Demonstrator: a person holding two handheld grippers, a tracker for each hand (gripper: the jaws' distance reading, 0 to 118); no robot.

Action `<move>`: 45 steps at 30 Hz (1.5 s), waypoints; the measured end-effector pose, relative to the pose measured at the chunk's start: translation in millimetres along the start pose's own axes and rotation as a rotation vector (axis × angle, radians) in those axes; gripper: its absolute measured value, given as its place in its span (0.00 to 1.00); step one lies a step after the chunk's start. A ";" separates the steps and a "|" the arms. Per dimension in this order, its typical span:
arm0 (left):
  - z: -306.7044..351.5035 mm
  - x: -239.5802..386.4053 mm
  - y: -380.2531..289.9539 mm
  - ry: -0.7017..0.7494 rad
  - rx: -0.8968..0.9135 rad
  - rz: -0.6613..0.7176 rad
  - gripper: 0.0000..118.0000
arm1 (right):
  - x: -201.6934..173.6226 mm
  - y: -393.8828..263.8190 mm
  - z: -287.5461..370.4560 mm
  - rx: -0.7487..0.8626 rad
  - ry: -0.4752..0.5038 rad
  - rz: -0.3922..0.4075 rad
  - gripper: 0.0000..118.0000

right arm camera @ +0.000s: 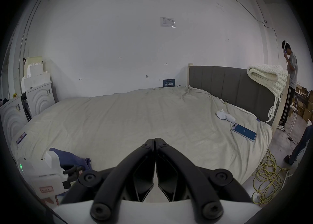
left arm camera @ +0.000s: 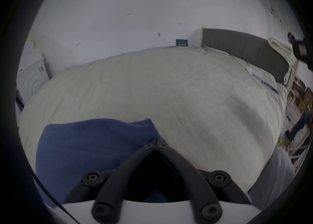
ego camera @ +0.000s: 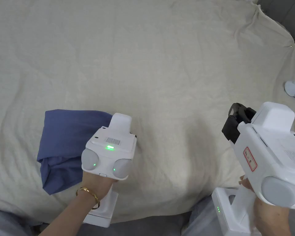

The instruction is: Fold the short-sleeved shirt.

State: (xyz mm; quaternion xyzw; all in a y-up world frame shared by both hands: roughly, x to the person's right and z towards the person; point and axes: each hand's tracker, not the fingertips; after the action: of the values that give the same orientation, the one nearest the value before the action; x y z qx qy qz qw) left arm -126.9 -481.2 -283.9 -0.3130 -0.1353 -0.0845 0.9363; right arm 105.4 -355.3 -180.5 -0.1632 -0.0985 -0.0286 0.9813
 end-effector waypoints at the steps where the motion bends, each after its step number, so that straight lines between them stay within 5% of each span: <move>1: -0.3 2.5 -0.4 0.009 -0.008 -0.036 0.00 | 0.4 -0.1 0.0 0.000 -0.001 0.000 0.00; 5: -4.5 10.6 -2.5 0.025 -0.024 -0.166 0.00 | -2.3 0.7 2.1 0.000 0.000 -0.006 0.00; 9: -1.3 1.6 12.1 -0.017 -0.064 -0.148 0.00 | -7.4 0.9 1.6 0.001 0.012 -0.006 0.00; 16: 46.1 -32.5 65.7 -0.120 0.107 0.054 0.00 | -18.7 7.4 -2.4 0.022 0.054 0.005 0.00; 23: 95.5 -100.8 88.2 -0.035 0.333 0.260 0.00 | -43.9 13.6 -11.5 0.046 0.122 -0.001 0.00; 31: 127.7 -162.1 62.5 0.195 0.386 0.319 0.00 | -106.1 16.6 -29.9 0.056 0.270 -0.002 0.00; 45: 139.1 -197.0 12.8 0.268 0.295 0.383 0.00 | -226.2 -42.4 -72.3 -0.112 0.472 0.019 0.00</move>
State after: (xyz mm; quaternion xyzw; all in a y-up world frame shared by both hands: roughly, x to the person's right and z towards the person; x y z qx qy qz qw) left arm -338.7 -371.9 -244.6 -0.1792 0.0404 0.0739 0.9802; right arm -106.4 -413.5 -280.0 -0.2069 0.1369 -0.0622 0.9667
